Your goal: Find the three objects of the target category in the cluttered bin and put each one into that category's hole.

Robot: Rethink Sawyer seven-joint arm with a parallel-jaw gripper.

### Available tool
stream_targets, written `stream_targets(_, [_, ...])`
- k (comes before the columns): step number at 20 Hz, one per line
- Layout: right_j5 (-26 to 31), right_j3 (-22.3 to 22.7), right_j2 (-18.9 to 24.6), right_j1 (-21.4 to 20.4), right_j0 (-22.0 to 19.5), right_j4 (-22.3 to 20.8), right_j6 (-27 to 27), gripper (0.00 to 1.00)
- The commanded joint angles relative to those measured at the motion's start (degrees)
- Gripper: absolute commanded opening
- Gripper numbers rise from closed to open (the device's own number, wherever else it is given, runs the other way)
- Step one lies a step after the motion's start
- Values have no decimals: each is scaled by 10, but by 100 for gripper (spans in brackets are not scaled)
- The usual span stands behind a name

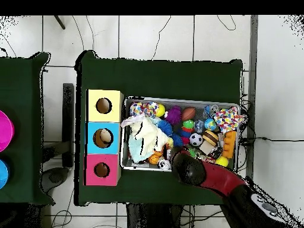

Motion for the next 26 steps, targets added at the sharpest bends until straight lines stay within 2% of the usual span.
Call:
stream_targets(1, [104, 51, 169, -29, -76, 13, 5, 0])
stream_targets(12, [148, 52, 209, -24, -104, 12, 8, 0])
stream_targets(19, [209, 70, 294, 1, -165, 31, -18, 0])
stream_targets(23, [224, 81, 339, 28, -197, 27, -30, 0])
stream_targets(26, [223, 82, 354, 43, -204, 19, -27, 0])
